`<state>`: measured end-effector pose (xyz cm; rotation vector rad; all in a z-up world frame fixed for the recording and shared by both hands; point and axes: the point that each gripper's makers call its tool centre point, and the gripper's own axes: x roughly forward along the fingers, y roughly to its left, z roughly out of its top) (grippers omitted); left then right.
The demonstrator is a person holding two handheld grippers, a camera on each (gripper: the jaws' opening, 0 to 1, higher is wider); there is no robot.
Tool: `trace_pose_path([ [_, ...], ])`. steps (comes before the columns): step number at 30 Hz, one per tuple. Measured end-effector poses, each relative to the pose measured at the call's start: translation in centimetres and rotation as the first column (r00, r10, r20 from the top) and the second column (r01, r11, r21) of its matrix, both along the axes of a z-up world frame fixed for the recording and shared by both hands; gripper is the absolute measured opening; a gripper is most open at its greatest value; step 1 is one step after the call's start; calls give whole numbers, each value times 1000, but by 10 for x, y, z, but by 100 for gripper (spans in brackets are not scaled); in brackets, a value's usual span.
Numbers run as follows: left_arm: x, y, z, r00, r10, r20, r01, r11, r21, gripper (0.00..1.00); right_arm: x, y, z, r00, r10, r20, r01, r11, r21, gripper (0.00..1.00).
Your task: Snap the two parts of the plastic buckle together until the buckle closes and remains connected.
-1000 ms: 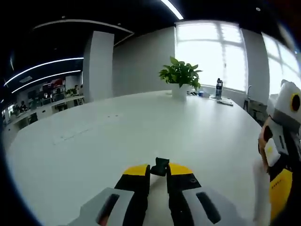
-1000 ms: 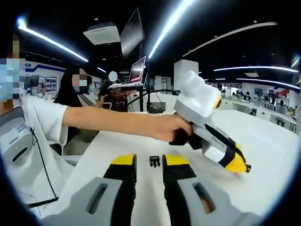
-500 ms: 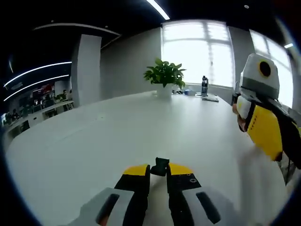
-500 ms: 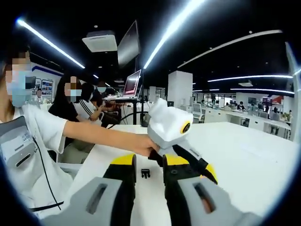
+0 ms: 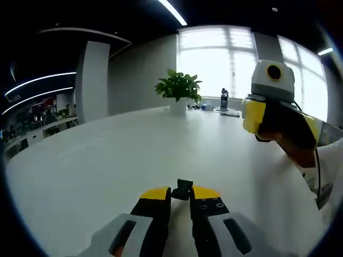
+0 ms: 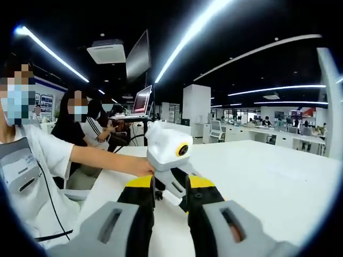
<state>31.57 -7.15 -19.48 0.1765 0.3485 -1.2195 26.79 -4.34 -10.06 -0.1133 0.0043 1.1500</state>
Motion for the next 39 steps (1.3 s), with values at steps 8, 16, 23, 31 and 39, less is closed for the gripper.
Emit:
trace_pose_path([
  [8, -11, -1, -3, 1000, -24, 7, 24, 1000, 7, 13, 5, -11, -5, 1000, -30, -9, 30, 1000, -3, 23],
  [16, -13, 2, -1, 998, -67, 9, 67, 998, 11, 13, 5, -17, -10, 999, -45, -22, 45, 999, -5, 23],
  [23, -10, 4, 2, 997, -76, 3, 76, 997, 11, 13, 7, -21, -14, 998, -57, -36, 57, 998, 3, 23],
  [31, -16, 2, 2, 994, -108, 2, 108, 994, 31, 13, 8, -23, -18, 997, -66, -41, 66, 998, -11, 23],
  [39, -17, 1, 0, 993, -117, 2, 117, 992, 38, 13, 9, -24, -22, 996, -71, -49, 71, 997, -8, 23],
])
